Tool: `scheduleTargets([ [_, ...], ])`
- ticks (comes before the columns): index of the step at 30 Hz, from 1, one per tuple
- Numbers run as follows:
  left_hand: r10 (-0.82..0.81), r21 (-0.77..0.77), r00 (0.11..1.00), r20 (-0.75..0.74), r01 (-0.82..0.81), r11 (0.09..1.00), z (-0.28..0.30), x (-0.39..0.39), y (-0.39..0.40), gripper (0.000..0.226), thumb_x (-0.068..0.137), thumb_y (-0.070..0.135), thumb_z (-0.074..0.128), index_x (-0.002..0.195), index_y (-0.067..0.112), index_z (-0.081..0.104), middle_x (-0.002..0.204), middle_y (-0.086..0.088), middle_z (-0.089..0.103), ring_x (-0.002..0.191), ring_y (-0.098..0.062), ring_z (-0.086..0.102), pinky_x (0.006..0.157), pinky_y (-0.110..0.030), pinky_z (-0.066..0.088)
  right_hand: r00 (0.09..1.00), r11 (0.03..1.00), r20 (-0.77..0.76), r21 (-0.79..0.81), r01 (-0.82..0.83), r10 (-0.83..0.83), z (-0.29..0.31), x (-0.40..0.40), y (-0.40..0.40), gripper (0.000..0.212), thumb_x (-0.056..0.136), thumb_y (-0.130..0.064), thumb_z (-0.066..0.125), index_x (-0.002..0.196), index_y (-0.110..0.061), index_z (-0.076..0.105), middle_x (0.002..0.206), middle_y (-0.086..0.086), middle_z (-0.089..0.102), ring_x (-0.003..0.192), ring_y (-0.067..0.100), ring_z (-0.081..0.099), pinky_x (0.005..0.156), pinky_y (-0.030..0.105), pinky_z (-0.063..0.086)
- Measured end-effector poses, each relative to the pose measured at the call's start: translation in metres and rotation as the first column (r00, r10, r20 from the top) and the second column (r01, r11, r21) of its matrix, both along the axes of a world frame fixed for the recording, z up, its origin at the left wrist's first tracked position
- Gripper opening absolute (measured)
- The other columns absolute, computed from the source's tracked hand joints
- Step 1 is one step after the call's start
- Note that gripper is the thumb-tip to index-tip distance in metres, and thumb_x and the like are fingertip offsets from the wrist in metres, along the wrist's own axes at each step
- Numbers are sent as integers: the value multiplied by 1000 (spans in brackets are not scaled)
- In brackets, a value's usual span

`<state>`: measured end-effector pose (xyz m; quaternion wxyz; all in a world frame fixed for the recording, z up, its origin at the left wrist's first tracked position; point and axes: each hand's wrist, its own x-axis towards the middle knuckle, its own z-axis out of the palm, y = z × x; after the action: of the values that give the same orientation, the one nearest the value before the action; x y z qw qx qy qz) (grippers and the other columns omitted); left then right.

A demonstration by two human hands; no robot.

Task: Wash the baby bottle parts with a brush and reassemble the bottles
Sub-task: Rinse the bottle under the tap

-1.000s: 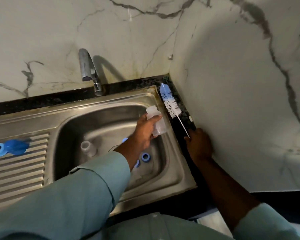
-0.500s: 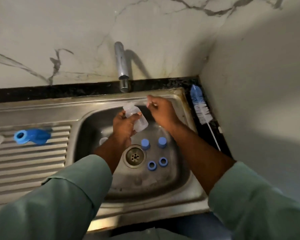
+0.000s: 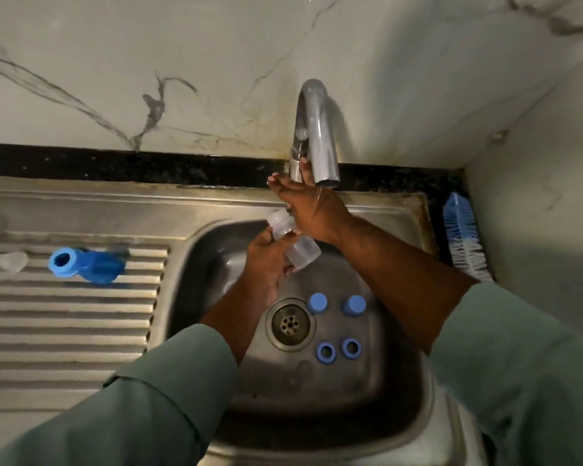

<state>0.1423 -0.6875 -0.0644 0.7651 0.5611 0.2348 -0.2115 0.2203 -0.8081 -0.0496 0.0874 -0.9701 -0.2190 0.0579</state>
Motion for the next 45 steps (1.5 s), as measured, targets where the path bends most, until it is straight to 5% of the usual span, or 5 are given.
scheduleTargets([
  [5,61,-80,997,-53,-65,995,-9,-5,0,33,88,30,71,118,20,65,106,-5,74,97,-24,71,87,-43,55,998,906,-55,422,5,20,1,-3,-11,52,91,4,52,141,-10,43,152,8,34,134,10,11,98,-5,-10],
  [22,137,-194,918,-371,-221,956,-4,4,-19,38,86,41,72,108,13,59,107,-16,65,92,-29,64,67,-35,56,980,885,-198,459,79,15,10,3,-18,44,92,3,50,133,-14,54,144,7,45,135,14,29,94,-10,2],
  [26,147,-207,889,-434,-257,944,-4,2,-28,39,83,36,76,107,12,57,106,-16,63,91,-28,65,57,-33,56,979,918,-204,387,87,-7,8,6,-17,47,93,1,49,136,-18,51,146,7,43,139,23,32,106,9,7],
  [39,247,-430,906,-345,-386,816,3,4,-25,43,91,33,50,127,10,57,109,-15,62,101,-30,60,90,-44,49,968,942,-249,322,92,-9,10,12,-16,45,93,-6,54,136,-18,51,146,4,44,139,26,33,116,31,14],
  [45,222,-424,937,-270,-323,846,6,6,-36,35,92,40,63,115,15,57,106,-11,61,98,-25,61,93,-44,53,955,888,-296,441,130,7,21,5,-15,42,101,2,29,142,11,26,150,15,32,98,-32,44,89,-7,25],
])
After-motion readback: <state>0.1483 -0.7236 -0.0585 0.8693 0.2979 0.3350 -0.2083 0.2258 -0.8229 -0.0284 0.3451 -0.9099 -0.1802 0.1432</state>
